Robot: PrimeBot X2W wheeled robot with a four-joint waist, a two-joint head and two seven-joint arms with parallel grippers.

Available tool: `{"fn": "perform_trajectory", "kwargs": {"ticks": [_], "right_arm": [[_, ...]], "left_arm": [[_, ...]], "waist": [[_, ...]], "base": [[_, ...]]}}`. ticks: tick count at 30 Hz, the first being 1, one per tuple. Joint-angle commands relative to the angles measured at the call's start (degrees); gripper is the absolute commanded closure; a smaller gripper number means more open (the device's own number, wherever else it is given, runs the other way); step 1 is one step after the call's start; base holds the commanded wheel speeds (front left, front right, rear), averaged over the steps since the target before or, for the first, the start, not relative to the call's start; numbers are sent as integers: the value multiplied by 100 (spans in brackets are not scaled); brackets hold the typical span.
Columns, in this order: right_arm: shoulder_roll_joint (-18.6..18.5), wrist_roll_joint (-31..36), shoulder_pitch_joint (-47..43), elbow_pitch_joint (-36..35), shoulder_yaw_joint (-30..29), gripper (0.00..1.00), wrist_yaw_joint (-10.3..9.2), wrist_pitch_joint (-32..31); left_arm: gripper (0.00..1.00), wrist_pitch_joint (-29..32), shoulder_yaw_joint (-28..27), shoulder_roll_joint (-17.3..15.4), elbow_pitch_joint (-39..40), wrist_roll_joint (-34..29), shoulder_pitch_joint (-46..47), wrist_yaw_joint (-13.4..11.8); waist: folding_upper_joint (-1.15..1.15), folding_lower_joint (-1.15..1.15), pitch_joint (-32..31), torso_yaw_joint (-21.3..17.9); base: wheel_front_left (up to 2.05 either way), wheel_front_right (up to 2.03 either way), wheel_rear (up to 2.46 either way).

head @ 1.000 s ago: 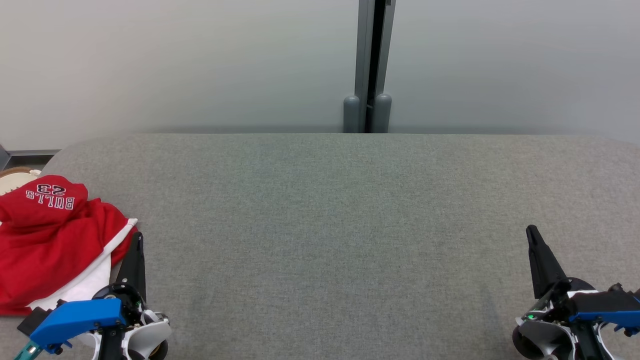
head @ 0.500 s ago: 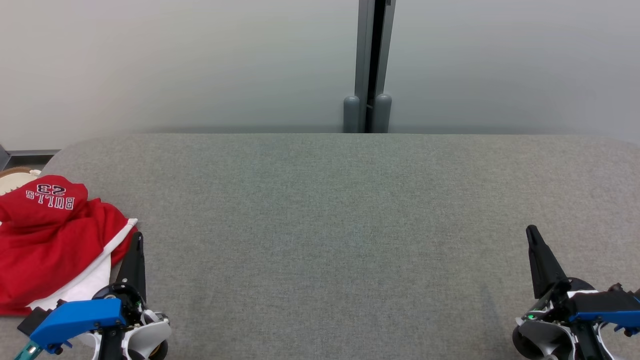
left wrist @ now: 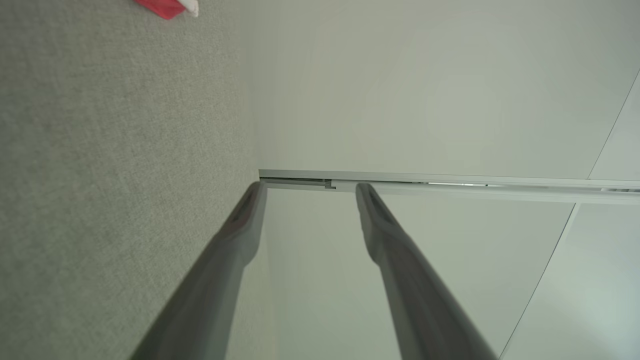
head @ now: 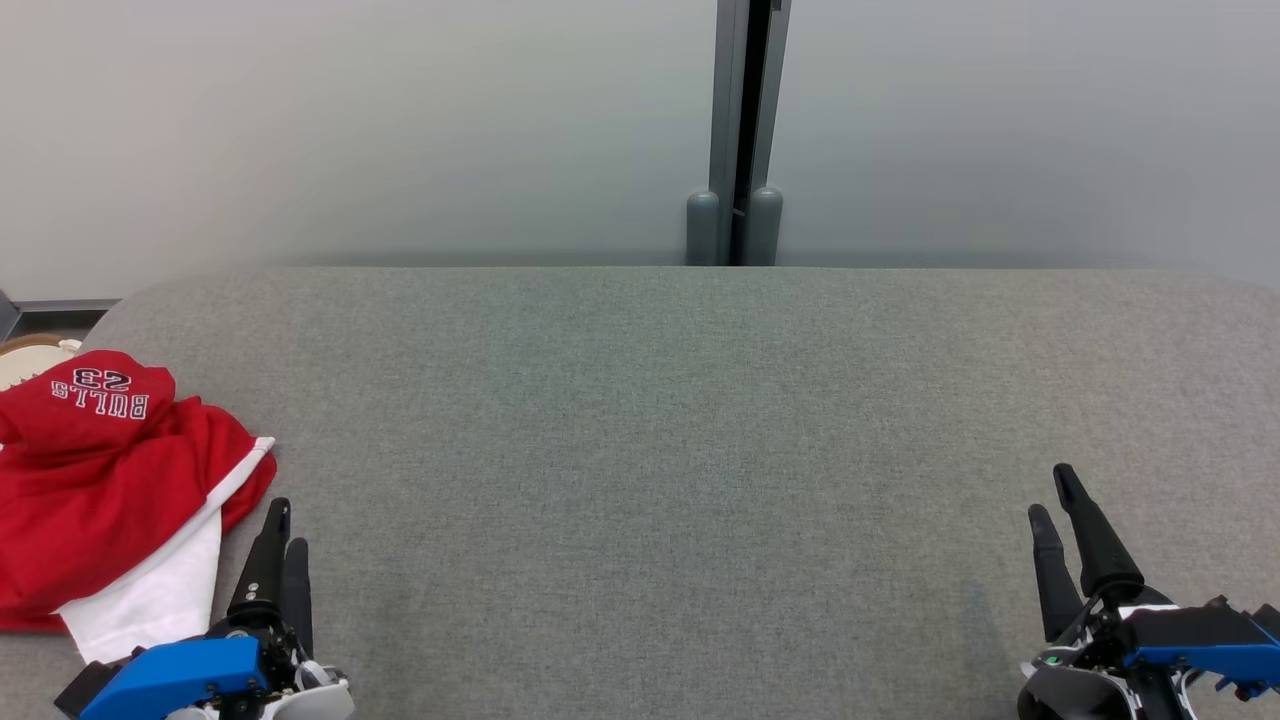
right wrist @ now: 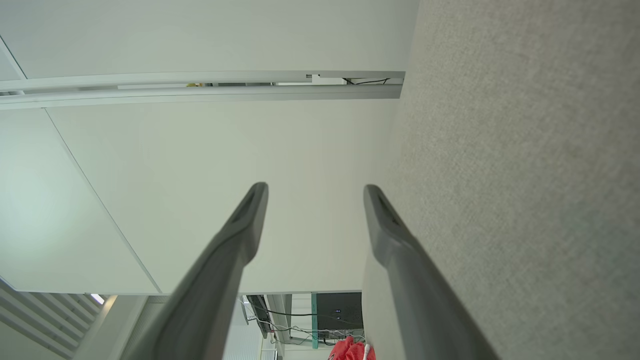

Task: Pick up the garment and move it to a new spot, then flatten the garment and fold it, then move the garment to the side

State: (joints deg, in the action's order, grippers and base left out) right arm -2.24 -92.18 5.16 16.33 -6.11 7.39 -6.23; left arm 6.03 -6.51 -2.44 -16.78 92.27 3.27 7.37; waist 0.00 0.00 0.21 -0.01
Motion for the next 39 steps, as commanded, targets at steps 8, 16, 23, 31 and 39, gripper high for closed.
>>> {"fn": "perform_trajectory", "kwargs": {"ticks": [8,16,23,31,39], "right_arm": [[-165,440,87,-150,194,0,6,287],[-218,1140,190,-71,301,0,6,498],[-255,1812,290,38,401,0,7,641],[-201,2810,360,123,462,0,8,821],[-197,3731,359,225,514,0,9,986]], "left_arm": [[0,-270,130,-88,89,-520,170,3],[0,-479,257,-136,14,-1391,263,4],[0,-624,329,-147,-77,-2007,333,5],[0,-802,362,-185,-240,-3041,390,7],[0,-967,409,-175,-350,-3984,375,8]], "waist": [[0,0,14,-2],[0,0,39,2],[0,0,54,7],[0,0,74,11],[0,0,89,23]], "base": [[0,0,0],[0,0,0],[0,0,0],[0,0,0],[0,0,0]]}}
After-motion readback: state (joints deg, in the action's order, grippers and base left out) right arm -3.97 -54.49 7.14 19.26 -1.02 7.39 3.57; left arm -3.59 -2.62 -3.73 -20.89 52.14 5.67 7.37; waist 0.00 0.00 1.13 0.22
